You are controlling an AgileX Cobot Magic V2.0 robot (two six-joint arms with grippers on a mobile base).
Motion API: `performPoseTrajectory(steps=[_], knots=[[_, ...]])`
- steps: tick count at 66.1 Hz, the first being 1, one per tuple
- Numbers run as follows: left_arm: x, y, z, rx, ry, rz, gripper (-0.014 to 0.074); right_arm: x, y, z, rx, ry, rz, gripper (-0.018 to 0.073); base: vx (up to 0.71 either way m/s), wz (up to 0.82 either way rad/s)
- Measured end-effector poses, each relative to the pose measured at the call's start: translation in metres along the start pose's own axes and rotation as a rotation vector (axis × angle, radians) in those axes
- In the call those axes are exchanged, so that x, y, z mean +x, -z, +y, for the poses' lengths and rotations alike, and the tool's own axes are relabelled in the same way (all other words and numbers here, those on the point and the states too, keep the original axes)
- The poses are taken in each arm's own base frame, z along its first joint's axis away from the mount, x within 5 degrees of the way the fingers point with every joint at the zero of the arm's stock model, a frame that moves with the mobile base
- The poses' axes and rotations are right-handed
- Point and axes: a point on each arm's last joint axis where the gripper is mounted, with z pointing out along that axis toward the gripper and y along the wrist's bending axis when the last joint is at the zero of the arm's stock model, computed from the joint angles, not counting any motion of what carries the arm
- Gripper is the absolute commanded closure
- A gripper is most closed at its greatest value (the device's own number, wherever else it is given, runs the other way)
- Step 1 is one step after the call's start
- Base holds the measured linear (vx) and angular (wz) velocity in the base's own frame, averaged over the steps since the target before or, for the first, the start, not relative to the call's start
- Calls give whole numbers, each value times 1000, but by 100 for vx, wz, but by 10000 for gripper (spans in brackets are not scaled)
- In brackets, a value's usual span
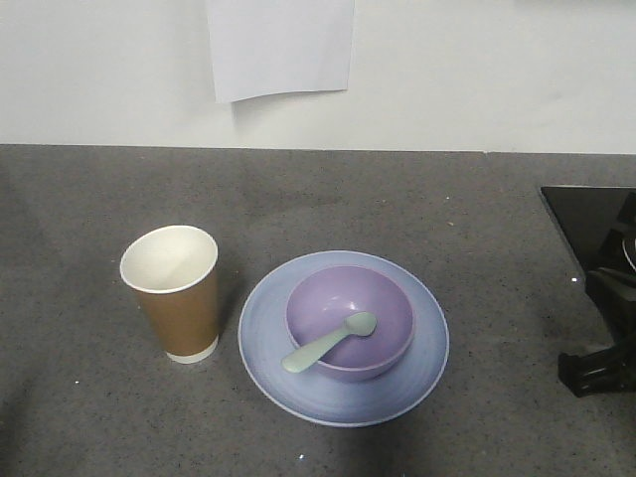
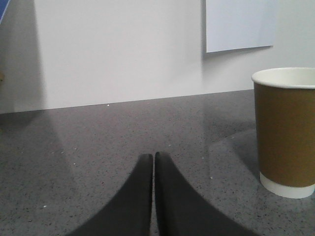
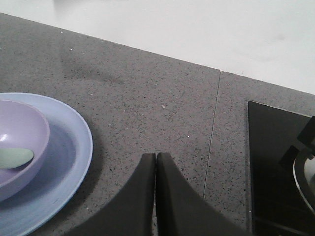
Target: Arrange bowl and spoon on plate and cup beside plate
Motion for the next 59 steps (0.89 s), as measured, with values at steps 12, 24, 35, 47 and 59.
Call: performPoseTrajectory(steps=[12, 24, 35, 47, 59], knots=[[0, 0, 0, -1, 31, 0, 603, 0, 0, 0, 0, 0, 0, 561, 0, 0], [0, 0, 0, -1, 36, 0, 603, 0, 0, 0, 0, 0, 0, 561, 0, 0], [0, 0, 0, -1, 36, 0, 603, 0, 0, 0, 0, 0, 0, 561, 0, 0], [0, 0, 0, -1, 36, 0, 603, 0, 0, 0, 0, 0, 0, 561, 0, 0], [0, 0, 0, -1, 36, 0, 603, 0, 0, 0, 0, 0, 0, 561, 0, 0]])
